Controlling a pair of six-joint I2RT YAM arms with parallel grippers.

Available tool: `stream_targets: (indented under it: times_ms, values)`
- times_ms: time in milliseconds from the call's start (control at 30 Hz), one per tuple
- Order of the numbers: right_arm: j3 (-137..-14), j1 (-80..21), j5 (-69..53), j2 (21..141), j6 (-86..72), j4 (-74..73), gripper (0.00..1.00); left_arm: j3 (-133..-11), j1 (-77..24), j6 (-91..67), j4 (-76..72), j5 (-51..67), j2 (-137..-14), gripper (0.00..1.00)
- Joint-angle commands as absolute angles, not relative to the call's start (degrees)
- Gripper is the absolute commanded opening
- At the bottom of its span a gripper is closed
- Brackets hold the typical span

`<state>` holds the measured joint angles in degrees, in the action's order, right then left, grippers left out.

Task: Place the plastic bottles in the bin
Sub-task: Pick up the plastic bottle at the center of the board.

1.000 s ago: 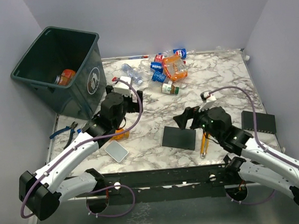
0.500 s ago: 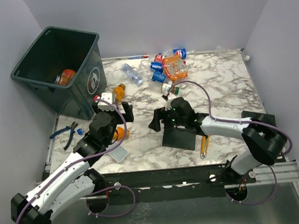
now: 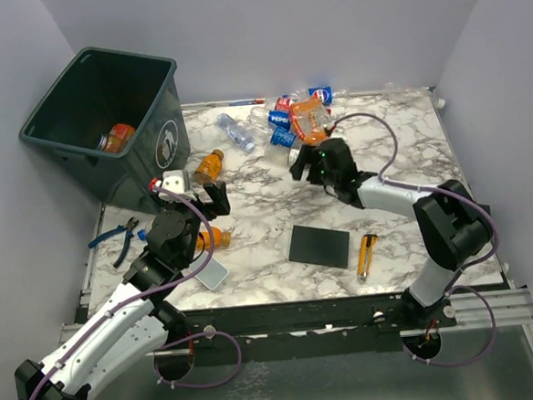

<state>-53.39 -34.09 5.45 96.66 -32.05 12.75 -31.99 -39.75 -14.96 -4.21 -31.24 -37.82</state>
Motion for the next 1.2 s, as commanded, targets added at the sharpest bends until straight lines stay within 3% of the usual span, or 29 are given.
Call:
stream_targets:
  times_ms: [0, 267, 700, 967, 1167]
  values:
    - [-57.42, -27.43, 10.74, 99.49, -37.76, 12.12, 0.90, -31.10, -39.63, -15.13, -5.41, -31.95, -37.57, 0.99]
    - [-61.92, -21.86, 11.26, 107.14, -44.86, 12.41, 0.90, -30.80, -39.59, -15.27, -5.30, -32.16, -37.47, 0.99]
    - [-65.42, -21.61, 0.39, 114.25, -38.18, 21.31, 0.85, -31.10, -39.61, -15.49, -5.43, -31.40, -39.14, 0.99]
    - [-58.40, -22.42, -7.06, 112.23, -43.59, 26.27, 0.76, -31.11, -39.64, -15.50, -5.48, -31.20, -39.80, 0.99]
    - [-52.09, -25.59, -8.93, 106.06, -39.45, 25.74, 0.79, -31.16, -39.63, -15.69, -5.66, -30.48, -40.40, 0.99]
